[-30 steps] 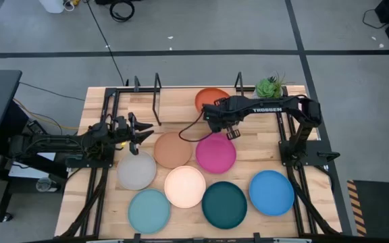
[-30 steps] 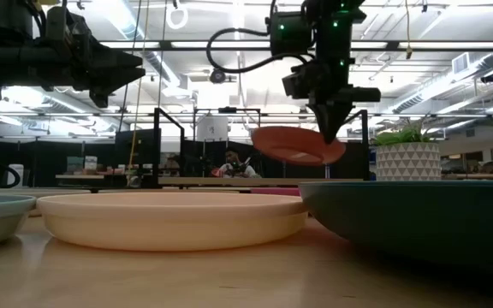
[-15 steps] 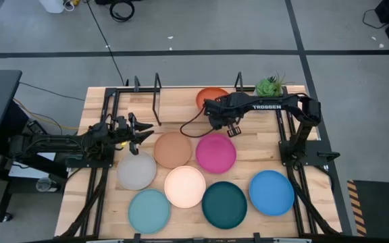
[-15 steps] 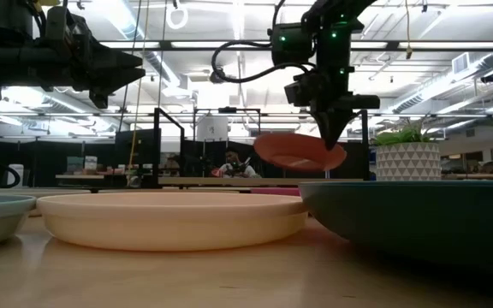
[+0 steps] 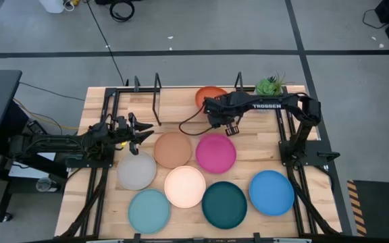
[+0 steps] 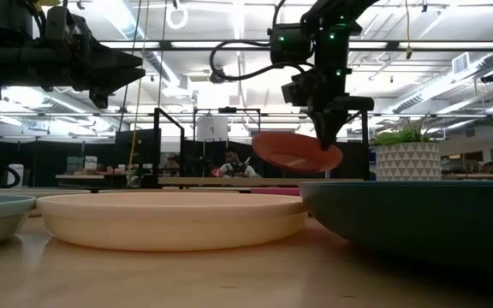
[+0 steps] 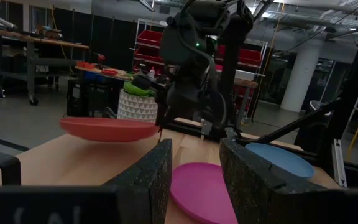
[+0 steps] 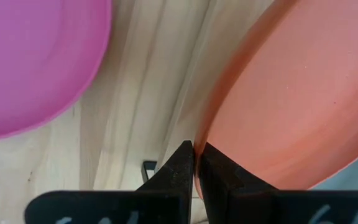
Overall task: Place and stack plates onto a shelf
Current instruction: Put the orange plate on the shelf, then stack the pink plate on top of the orange plate on the shelf
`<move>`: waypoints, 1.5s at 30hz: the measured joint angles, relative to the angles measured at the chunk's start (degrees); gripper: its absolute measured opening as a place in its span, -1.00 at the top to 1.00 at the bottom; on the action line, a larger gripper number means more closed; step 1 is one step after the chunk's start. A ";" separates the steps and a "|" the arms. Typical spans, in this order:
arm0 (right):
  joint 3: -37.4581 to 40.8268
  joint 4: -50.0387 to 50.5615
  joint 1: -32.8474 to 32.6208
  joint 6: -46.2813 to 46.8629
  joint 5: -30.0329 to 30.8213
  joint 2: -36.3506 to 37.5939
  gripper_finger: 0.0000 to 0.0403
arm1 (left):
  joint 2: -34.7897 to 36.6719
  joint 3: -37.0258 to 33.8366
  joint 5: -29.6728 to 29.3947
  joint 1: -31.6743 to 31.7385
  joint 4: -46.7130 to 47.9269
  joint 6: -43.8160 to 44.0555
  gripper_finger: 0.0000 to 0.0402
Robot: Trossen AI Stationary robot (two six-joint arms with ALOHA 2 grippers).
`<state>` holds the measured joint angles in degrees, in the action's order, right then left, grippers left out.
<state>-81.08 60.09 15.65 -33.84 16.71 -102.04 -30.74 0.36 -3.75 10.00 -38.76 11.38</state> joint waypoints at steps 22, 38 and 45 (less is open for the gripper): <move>0.00 -0.06 1.32 5.09 -1.84 0.00 0.66 | 0.00 0.00 0.00 -0.02 -0.02 -0.17 0.30; -0.33 5.33 -6.16 19.73 -9.06 0.00 0.63 | 0.00 0.02 -0.01 -0.02 -0.07 -2.05 0.30; 3.77 1.82 -12.03 27.35 -15.23 0.00 0.63 | 0.02 0.00 -0.02 0.00 -1.04 -2.79 0.30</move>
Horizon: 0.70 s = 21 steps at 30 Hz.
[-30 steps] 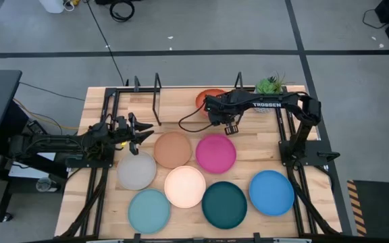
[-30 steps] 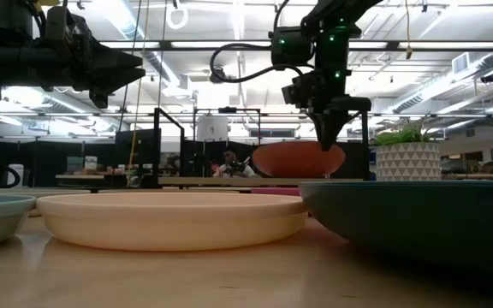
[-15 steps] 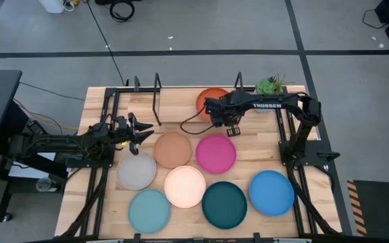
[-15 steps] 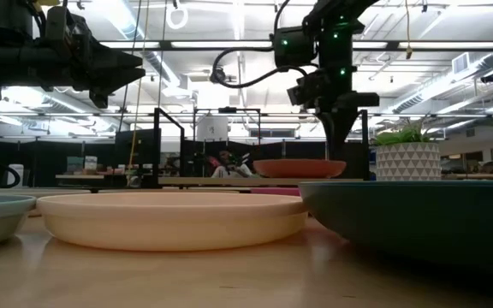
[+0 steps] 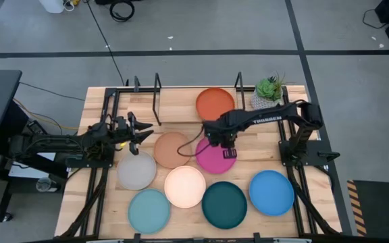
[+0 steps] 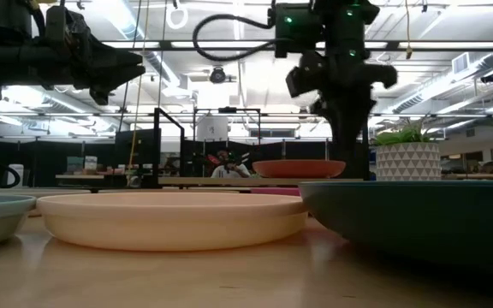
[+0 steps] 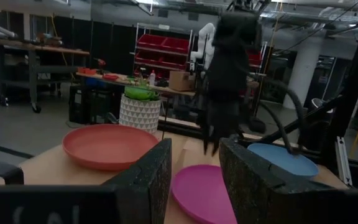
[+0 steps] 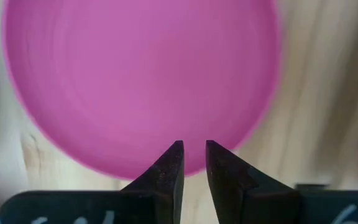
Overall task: Place and stack plates onto a shelf
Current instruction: Stack the pink plate on top of the orange plate on the shelf
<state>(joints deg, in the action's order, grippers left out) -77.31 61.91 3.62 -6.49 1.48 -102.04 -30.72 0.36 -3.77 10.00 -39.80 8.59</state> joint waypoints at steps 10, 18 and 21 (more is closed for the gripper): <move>4.84 -1.38 -11.86 5.50 1.64 0.00 0.48 | 0.00 0.01 -0.02 0.00 -3.46 -13.32 0.30; 4.84 -1.66 -20.27 6.02 13.20 0.00 0.26 | 0.00 0.00 -0.03 0.00 -5.41 -17.26 0.30; 5.01 -1.93 -20.94 6.00 13.20 0.00 0.12 | 0.00 0.01 -0.03 0.00 -5.69 -17.38 0.30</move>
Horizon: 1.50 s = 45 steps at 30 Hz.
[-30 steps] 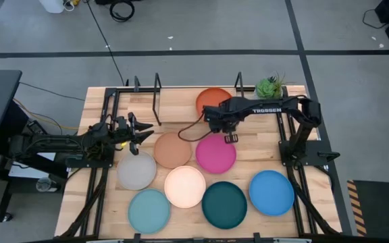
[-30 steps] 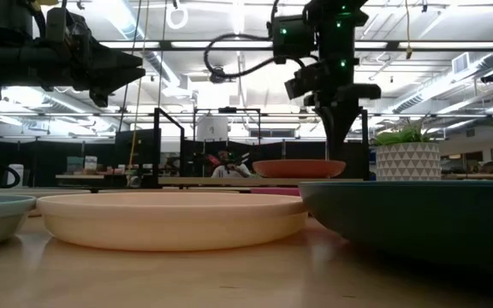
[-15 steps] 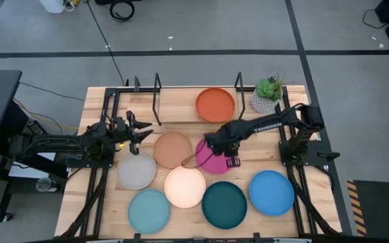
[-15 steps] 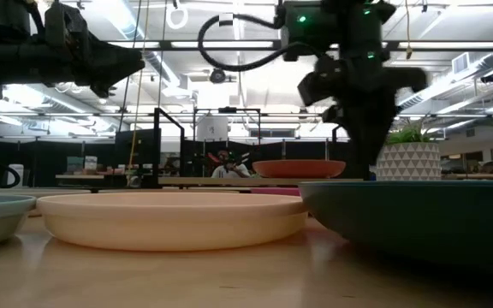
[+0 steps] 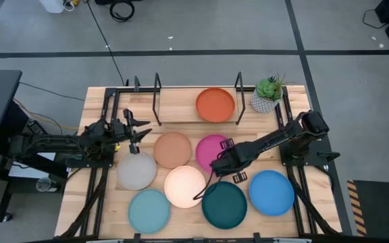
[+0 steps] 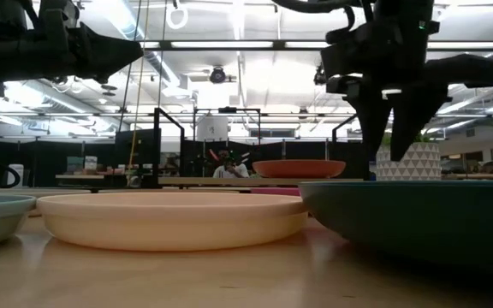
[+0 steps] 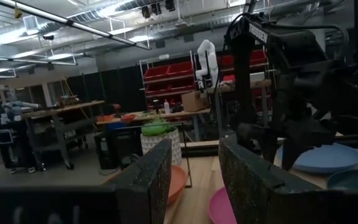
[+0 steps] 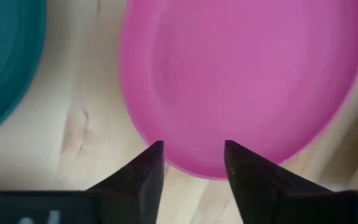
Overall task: Place and stack plates onto a shelf
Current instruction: Stack the pink plate on top of the orange plate on the shelf
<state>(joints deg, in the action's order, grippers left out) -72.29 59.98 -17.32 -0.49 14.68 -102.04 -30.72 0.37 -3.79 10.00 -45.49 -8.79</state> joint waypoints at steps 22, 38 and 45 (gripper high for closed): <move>13.54 -12.88 0.27 -8.09 -0.12 0.00 0.51 | -0.02 -0.01 0.00 0.00 0.39 0.21 0.30; -2.66 -0.91 1.38 -8.69 -6.86 0.00 0.85 | -0.02 -0.01 0.02 0.00 0.50 0.21 0.30; -13.05 2.48 2.26 -10.49 -4.76 0.00 0.91 | -0.02 -0.01 0.00 0.00 0.45 0.63 0.30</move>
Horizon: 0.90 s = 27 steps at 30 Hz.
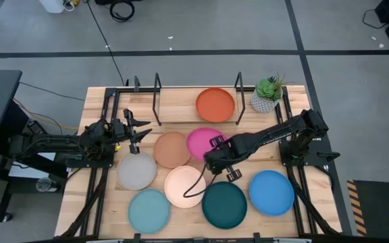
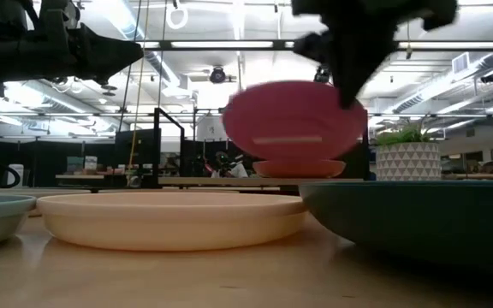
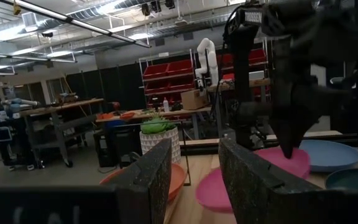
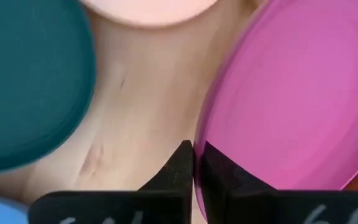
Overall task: Place and stack plates onto a shelf
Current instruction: Stack the pink plate on top of the orange plate on the shelf
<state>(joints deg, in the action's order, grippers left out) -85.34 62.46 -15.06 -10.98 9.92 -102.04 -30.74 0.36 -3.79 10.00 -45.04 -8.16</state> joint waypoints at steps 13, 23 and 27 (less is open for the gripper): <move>0.75 0.66 10.61 -3.89 14.60 -0.02 0.87 | 0.00 0.00 0.02 0.00 0.66 3.52 0.30; 4.66 -3.33 21.32 -7.11 17.64 -0.02 0.87 | 0.00 0.00 0.02 0.00 2.23 7.56 0.30; 6.44 -6.55 24.14 -8.69 14.33 -0.02 0.87 | 0.00 0.00 0.02 0.00 3.02 7.58 0.30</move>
<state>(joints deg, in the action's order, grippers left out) -78.91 55.91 9.08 -19.67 24.25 -102.06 -30.74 0.36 -3.77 10.00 -42.01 -0.58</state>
